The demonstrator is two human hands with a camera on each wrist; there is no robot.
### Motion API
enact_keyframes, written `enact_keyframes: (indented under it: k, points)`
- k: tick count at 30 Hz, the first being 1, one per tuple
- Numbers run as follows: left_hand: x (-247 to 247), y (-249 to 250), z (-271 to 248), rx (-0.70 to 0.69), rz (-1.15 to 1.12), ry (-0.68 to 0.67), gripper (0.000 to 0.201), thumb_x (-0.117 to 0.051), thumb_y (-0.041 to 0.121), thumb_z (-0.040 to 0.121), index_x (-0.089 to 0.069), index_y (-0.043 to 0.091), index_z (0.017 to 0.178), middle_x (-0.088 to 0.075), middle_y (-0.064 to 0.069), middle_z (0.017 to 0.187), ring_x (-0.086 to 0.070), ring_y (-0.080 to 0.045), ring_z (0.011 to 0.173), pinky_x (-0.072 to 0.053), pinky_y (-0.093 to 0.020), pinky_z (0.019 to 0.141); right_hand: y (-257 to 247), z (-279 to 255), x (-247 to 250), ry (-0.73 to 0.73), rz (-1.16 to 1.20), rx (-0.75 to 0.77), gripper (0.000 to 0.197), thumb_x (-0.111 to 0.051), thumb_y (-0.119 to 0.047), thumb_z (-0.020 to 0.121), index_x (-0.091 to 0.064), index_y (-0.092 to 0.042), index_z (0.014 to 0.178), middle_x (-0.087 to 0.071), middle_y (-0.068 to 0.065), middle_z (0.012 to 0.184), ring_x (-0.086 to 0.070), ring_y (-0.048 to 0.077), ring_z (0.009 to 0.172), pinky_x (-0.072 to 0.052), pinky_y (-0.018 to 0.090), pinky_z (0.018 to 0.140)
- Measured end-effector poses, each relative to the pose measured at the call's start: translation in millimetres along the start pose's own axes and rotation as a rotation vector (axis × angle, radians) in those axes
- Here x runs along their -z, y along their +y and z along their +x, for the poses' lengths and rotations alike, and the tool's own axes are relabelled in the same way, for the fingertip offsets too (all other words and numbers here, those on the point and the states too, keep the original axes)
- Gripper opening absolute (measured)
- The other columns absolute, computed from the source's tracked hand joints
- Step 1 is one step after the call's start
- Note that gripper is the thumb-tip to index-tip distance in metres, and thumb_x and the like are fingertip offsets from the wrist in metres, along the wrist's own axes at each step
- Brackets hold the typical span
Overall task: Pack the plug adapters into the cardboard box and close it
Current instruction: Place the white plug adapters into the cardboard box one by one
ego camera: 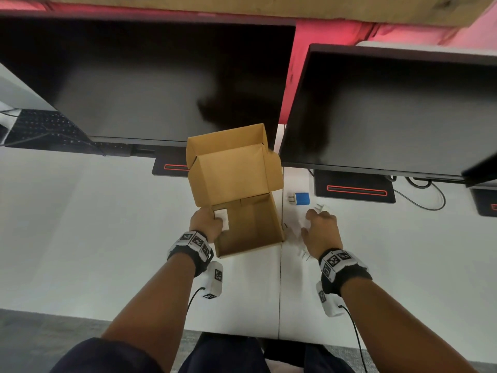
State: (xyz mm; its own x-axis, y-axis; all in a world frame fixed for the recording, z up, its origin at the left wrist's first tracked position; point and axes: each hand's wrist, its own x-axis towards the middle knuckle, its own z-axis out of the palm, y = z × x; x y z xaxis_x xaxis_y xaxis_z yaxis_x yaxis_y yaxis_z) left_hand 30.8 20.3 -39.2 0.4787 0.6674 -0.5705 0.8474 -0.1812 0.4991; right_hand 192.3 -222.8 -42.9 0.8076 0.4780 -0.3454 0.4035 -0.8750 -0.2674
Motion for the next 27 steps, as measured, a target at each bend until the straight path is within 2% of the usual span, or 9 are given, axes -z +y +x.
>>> enact_keyframes:
  k: [3, 5, 8, 10, 14, 17, 19, 23, 27]
  points:
    - [0.7, -1.4, 0.0, -0.011, 0.005, -0.003, 0.024, -0.054, 0.008, 0.095, -0.070, 0.001, 0.112, -0.076, -0.019, 0.111, -0.070, -0.042, 0.104, -0.060, -0.046, 0.089, -0.2, -1.2, 3.8, 0.013, 0.075, -0.013, 0.034, -0.064, -0.024, 0.093, -0.056, -0.011, 0.124, -0.064, 0.015, 0.116, -0.052, 0.033, 0.116, -0.052, 0.039, 0.094]
    - [0.6, -3.7, 1.8, -0.015, -0.006, -0.012, 0.023, -0.054, 0.008, 0.094, -0.071, 0.002, 0.109, -0.077, -0.020, 0.111, -0.071, -0.042, 0.105, -0.060, -0.044, 0.087, -4.5, -5.7, 9.8, 0.113, 0.162, 0.006, 0.033, -0.067, -0.023, 0.092, -0.059, -0.013, 0.122, -0.064, 0.013, 0.118, -0.052, 0.032, 0.117, -0.050, 0.037, 0.094]
    - [1.4, -6.1, 3.5, -0.018, -0.034, -0.023, 0.023, -0.054, 0.011, 0.092, -0.070, 0.005, 0.107, -0.077, -0.018, 0.108, -0.072, -0.042, 0.102, -0.065, -0.050, 0.088, -25.9, -16.9, 21.7, 0.262, 0.332, 0.085, 0.032, -0.071, -0.023, 0.089, -0.062, -0.015, 0.118, -0.061, 0.007, 0.119, -0.053, 0.026, 0.114, -0.042, 0.026, 0.087]
    - [2.2, -6.1, 3.7, -0.021, -0.041, -0.034, 0.020, -0.053, 0.011, 0.091, -0.067, 0.006, 0.104, -0.076, -0.019, 0.106, -0.073, -0.043, 0.101, -0.066, -0.055, 0.087, -47.9, -23.9, 27.1, 0.286, 0.400, 0.190, 0.029, -0.071, -0.025, 0.088, -0.061, -0.018, 0.114, -0.060, 0.004, 0.114, -0.056, 0.020, 0.102, -0.045, 0.024, 0.083]
    - [4.9, -6.6, 4.6, -0.010, -0.063, -0.073, 0.013, -0.053, 0.014, 0.088, -0.063, 0.014, 0.096, -0.076, -0.020, 0.106, -0.074, -0.043, 0.101, -0.066, -0.057, 0.088, -91.7, -25.4, 17.0, 0.163, 0.387, 0.346, 0.027, -0.070, -0.038, 0.086, -0.056, -0.023, 0.103, -0.058, -0.002, 0.097, -0.057, 0.014, 0.084, -0.051, 0.027, 0.073]
    - [1.8, -10.2, 11.8, 0.006, -0.100, -0.085, 0.039, -0.048, 0.025, 0.074, -0.069, 0.011, 0.103, -0.078, -0.020, 0.106, -0.075, -0.044, 0.101, -0.066, -0.057, 0.087, -113.6, -23.9, -0.6, 0.041, 0.354, 0.333, 0.026, -0.072, -0.037, 0.087, -0.051, -0.025, 0.098, -0.057, -0.005, 0.087, -0.057, 0.015, 0.079, -0.054, 0.030, 0.071]
    - [-2.5, -16.4, 19.3, 0.015, -0.122, -0.093, 0.045, -0.046, 0.028, 0.071, -0.071, 0.011, 0.105, -0.078, -0.020, 0.106, -0.075, -0.044, 0.099, -0.067, -0.057, 0.086, -122.7, -21.3, -13.8, -0.022, 0.296, 0.301, 0.024, -0.071, -0.035, 0.089, -0.048, -0.026, 0.093, -0.056, -0.006, 0.082, -0.058, 0.014, 0.076, -0.056, 0.031, 0.071]
    - [-17.2, -37.8, 41.1, 0.038, -0.159, -0.087, 0.043, -0.048, 0.032, 0.072, -0.069, 0.017, 0.106, -0.075, -0.017, 0.112, -0.074, -0.041, 0.100, -0.066, -0.059, 0.088, -136.7, -12.5, -34.5, -0.060, 0.219, 0.192, 0.020, -0.069, -0.031, 0.092, -0.053, -0.019, 0.091, -0.064, 0.003, 0.088, -0.065, 0.021, 0.083, -0.061, 0.037, 0.076]
    - [-23.5, -46.7, 51.2, 0.053, -0.180, -0.094, 0.046, -0.050, 0.030, 0.071, -0.066, 0.016, 0.112, -0.070, -0.017, 0.117, -0.074, -0.040, 0.098, -0.067, -0.057, 0.084, -146.3, -4.3, -44.5, -0.061, 0.211, 0.150, 0.016, -0.067, -0.029, 0.092, -0.057, -0.016, 0.092, -0.067, 0.008, 0.093, -0.066, 0.026, 0.086, -0.061, 0.043, 0.079]
